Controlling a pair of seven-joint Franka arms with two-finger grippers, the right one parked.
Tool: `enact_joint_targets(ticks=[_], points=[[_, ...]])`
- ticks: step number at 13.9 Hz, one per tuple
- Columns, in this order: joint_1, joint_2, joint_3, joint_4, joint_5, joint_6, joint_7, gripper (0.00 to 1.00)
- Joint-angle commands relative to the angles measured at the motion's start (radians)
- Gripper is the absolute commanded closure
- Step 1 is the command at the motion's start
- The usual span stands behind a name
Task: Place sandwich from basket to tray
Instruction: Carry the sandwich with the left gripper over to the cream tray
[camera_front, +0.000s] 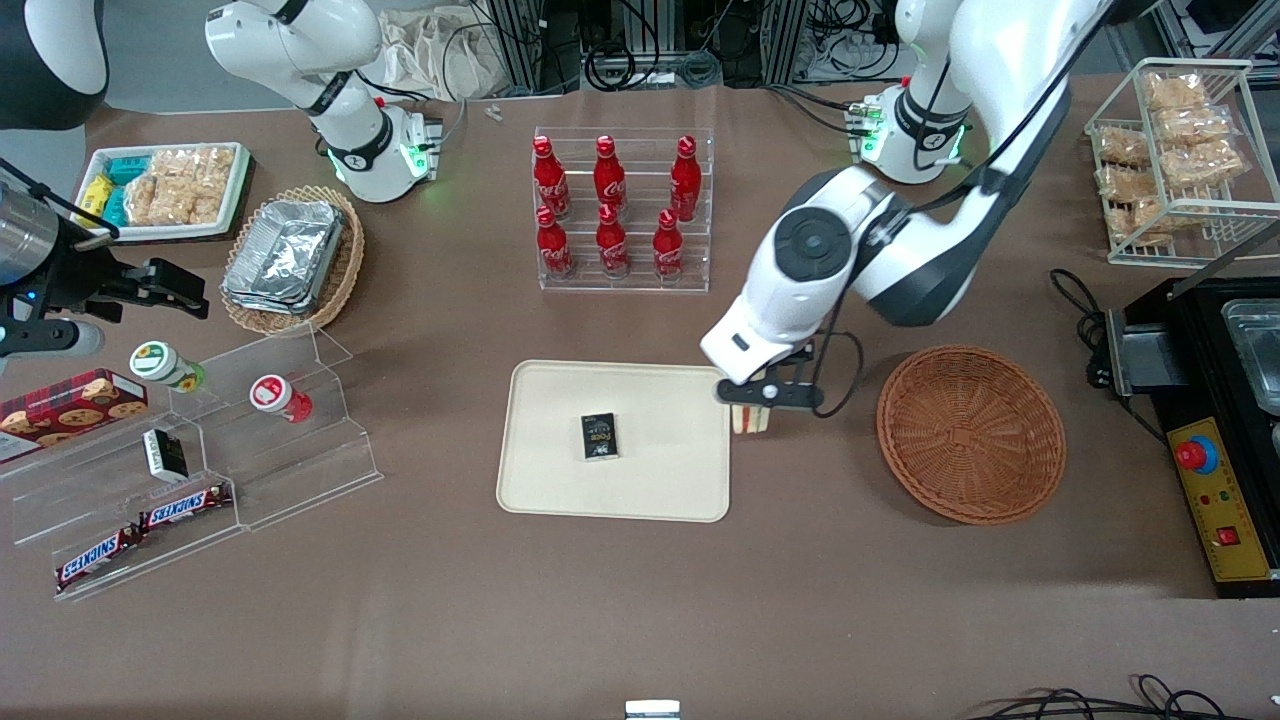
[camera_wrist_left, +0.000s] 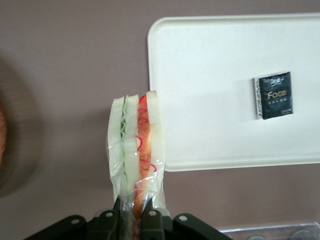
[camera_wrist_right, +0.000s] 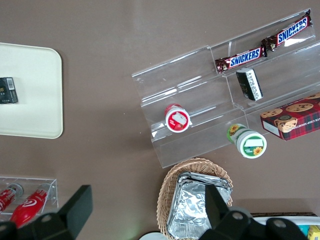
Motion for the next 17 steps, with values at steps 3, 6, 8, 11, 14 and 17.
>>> enact_joint_targets(ticks=[3,6,8,11,14,17], points=[[-0.083,0.203,0.013,0.163,0.169,-0.002,-0.085,0.87],[-0.144,0.272,0.058,0.227,0.206,0.001,-0.119,0.87],[-0.187,0.315,0.103,0.26,0.203,0.018,-0.121,0.87],[-0.212,0.337,0.123,0.274,0.205,0.059,-0.145,0.84],[-0.229,0.335,0.132,0.275,0.197,0.058,-0.19,0.01],[-0.218,0.311,0.131,0.275,0.189,0.017,-0.194,0.01]])
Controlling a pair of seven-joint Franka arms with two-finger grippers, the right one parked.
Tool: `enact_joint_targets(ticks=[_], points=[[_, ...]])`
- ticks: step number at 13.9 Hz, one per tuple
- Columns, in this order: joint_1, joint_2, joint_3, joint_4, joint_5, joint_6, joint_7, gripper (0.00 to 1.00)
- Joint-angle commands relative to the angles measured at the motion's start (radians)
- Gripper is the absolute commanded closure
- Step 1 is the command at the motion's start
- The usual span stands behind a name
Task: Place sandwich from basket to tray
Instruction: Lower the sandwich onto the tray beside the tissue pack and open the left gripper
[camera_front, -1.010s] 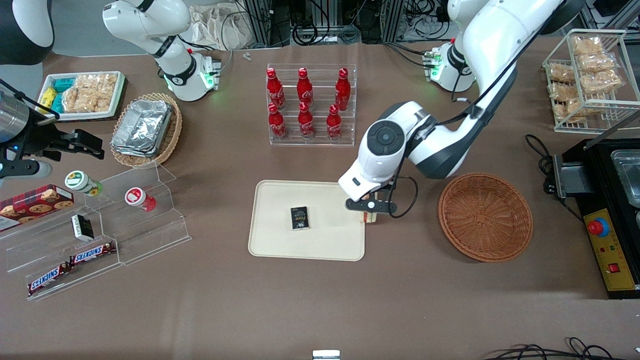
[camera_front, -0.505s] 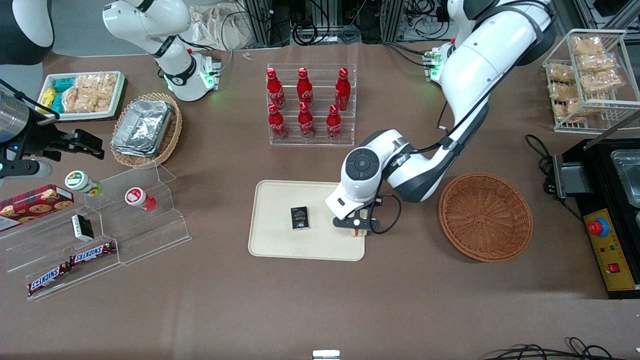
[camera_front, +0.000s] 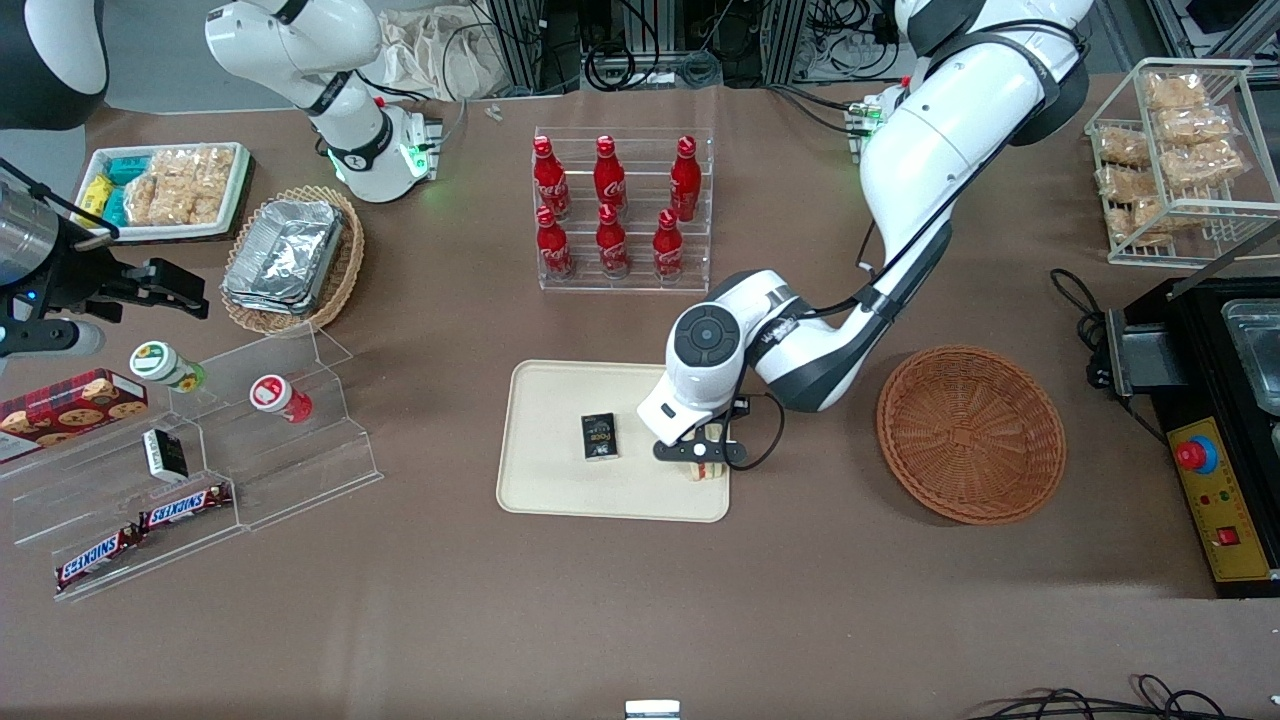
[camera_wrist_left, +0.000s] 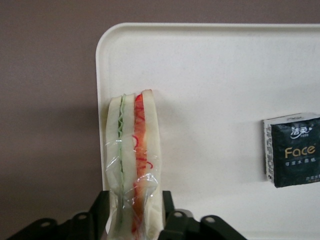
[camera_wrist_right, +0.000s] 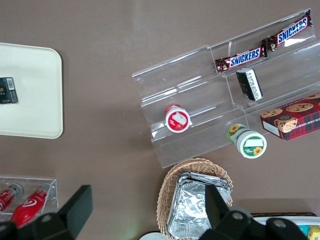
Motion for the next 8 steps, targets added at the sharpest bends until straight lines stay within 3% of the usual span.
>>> enact_joint_targets(ticks=[1,4,8], points=[[0.006,-0.053,0.012,0.021,0.007,-0.095,-0.018,0.01],[0.057,-0.187,0.006,0.0,0.001,-0.265,-0.009,0.01],[0.163,-0.352,0.006,-0.028,-0.082,-0.452,-0.009,0.01]])
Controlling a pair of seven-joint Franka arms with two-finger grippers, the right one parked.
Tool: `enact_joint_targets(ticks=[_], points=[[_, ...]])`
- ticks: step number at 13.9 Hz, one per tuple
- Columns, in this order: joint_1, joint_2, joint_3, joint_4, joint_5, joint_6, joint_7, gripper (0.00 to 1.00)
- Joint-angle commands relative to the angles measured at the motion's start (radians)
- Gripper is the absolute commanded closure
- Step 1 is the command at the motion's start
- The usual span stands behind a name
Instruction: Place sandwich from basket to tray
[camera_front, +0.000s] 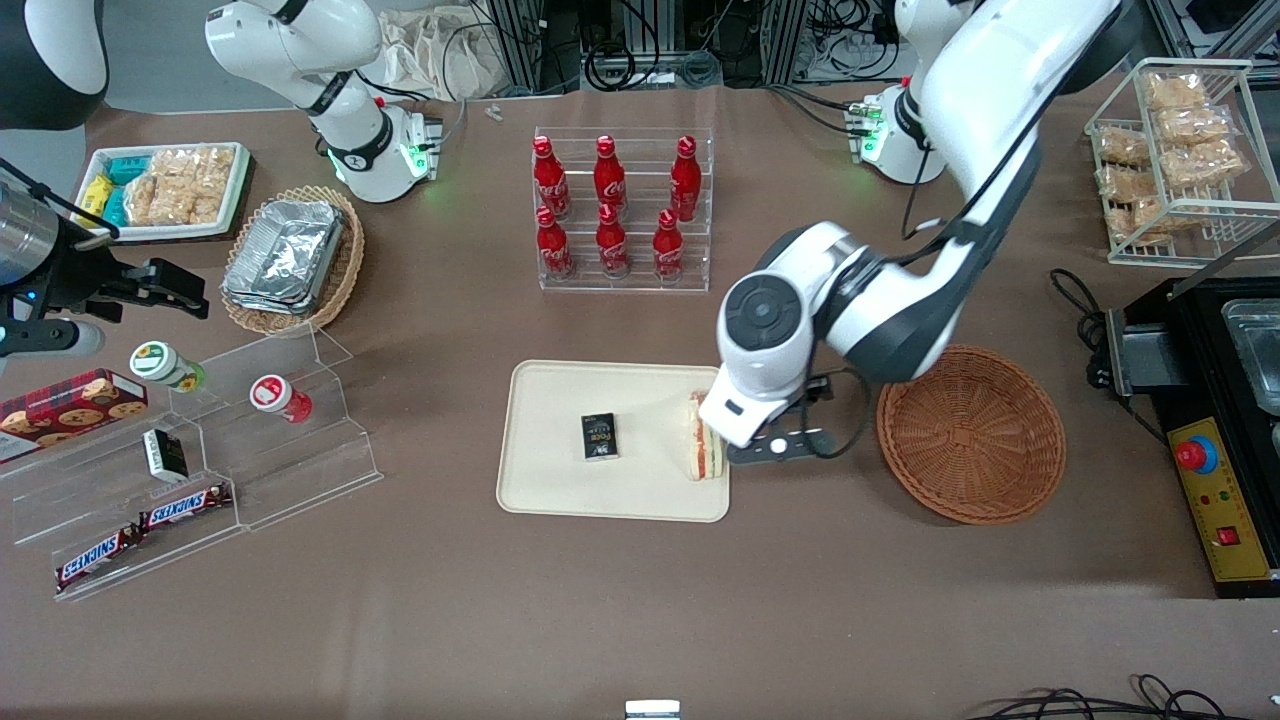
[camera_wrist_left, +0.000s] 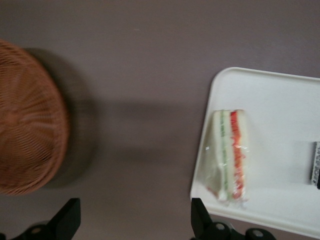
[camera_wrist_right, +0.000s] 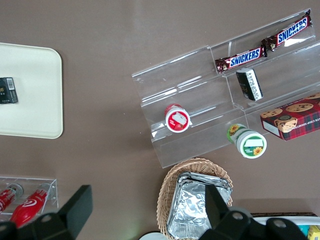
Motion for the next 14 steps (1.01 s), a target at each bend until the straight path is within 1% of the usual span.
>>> enact_joint_targets(ticks=[1,2,3,5,7,9,11,12,13,14], points=[[0.099,-0.135,0.001,-0.076,-0.088,-0.105,-0.002,0.0],[0.129,-0.18,-0.001,-0.097,-0.116,-0.119,0.026,0.0],[0.149,-0.214,0.001,-0.115,-0.121,-0.139,0.104,0.0],[0.23,-0.255,-0.001,-0.123,-0.13,-0.17,0.239,0.0],[0.284,-0.309,0.001,-0.126,-0.176,-0.194,0.354,0.0],[0.357,-0.369,0.001,-0.167,-0.189,-0.201,0.527,0.0],[0.429,-0.407,0.001,-0.188,-0.242,-0.205,0.613,0.0],[0.456,-0.418,0.002,-0.189,-0.247,-0.205,0.635,0.0],[0.459,-0.424,0.016,-0.186,-0.264,-0.214,0.643,0.0],[0.436,-0.435,0.092,-0.182,-0.296,-0.226,0.675,0.0]])
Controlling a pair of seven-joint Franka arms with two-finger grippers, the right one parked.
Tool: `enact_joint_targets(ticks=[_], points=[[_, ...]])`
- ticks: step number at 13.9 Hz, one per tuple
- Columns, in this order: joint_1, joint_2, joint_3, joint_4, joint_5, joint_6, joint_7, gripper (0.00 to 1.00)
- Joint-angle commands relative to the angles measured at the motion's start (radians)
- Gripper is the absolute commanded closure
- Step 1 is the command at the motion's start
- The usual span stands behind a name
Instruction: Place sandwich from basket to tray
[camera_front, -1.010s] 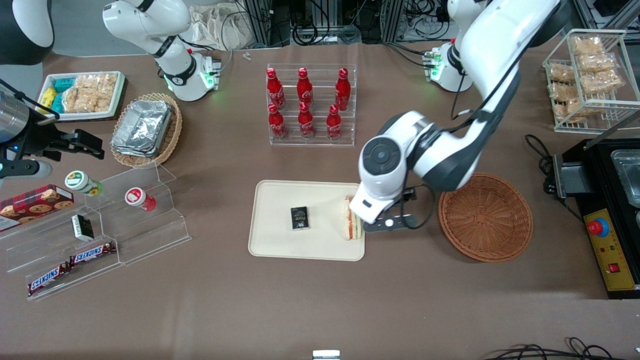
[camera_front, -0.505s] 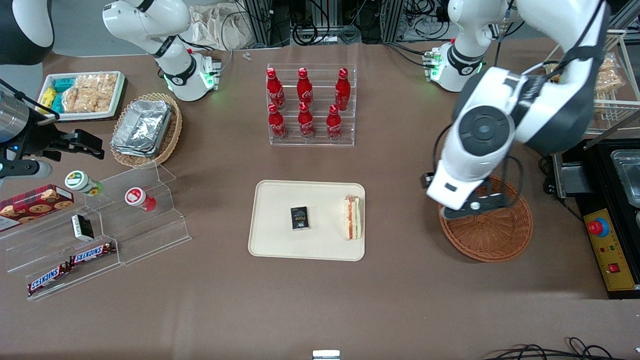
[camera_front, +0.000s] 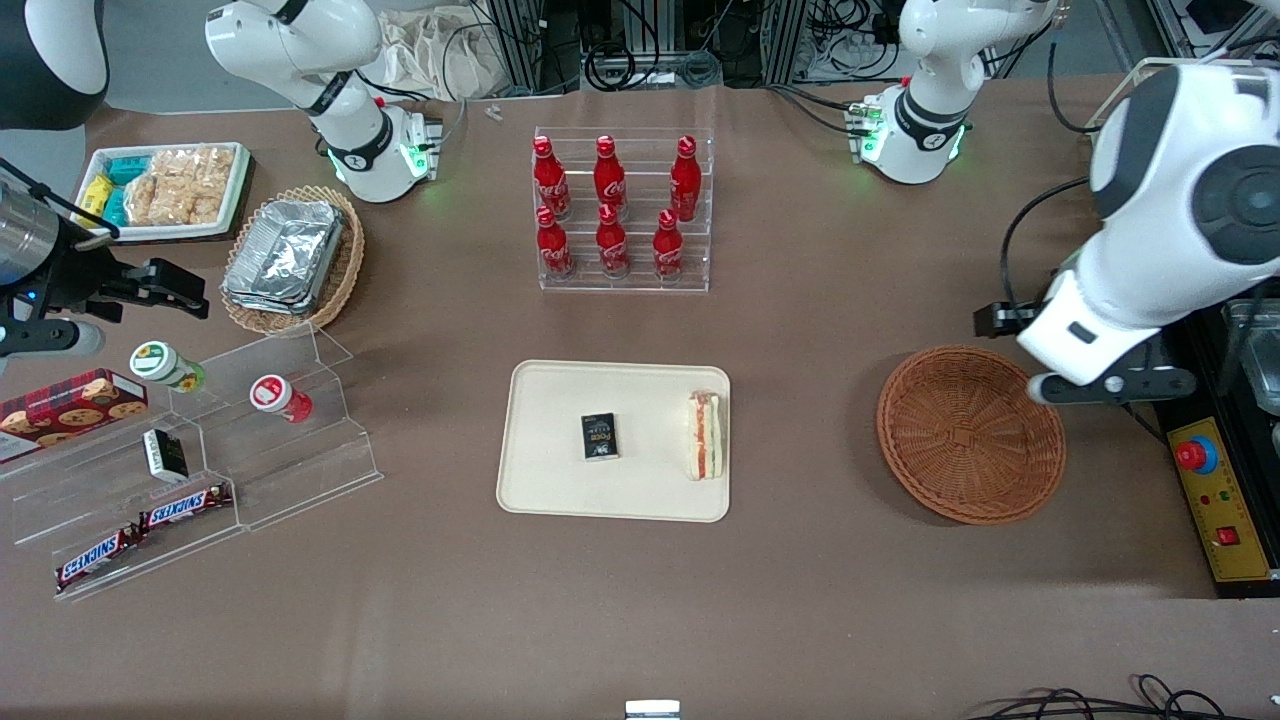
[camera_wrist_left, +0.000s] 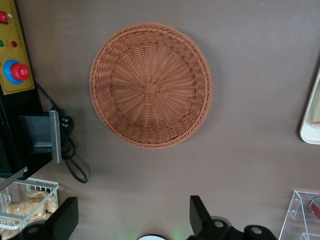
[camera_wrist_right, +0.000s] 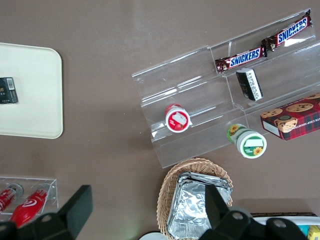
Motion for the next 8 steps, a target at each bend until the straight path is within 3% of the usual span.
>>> enact_joint_targets(ticks=[1,3,4,8], points=[[-0.094,-0.075,0.184,-0.035,-0.086,-0.015,0.107,0.0],[-0.283,-0.109,0.45,-0.039,-0.124,-0.018,0.183,0.0],[-0.323,-0.112,0.512,-0.039,-0.136,-0.021,0.2,0.0],[-0.334,-0.111,0.537,-0.041,-0.14,-0.021,0.203,0.0]])
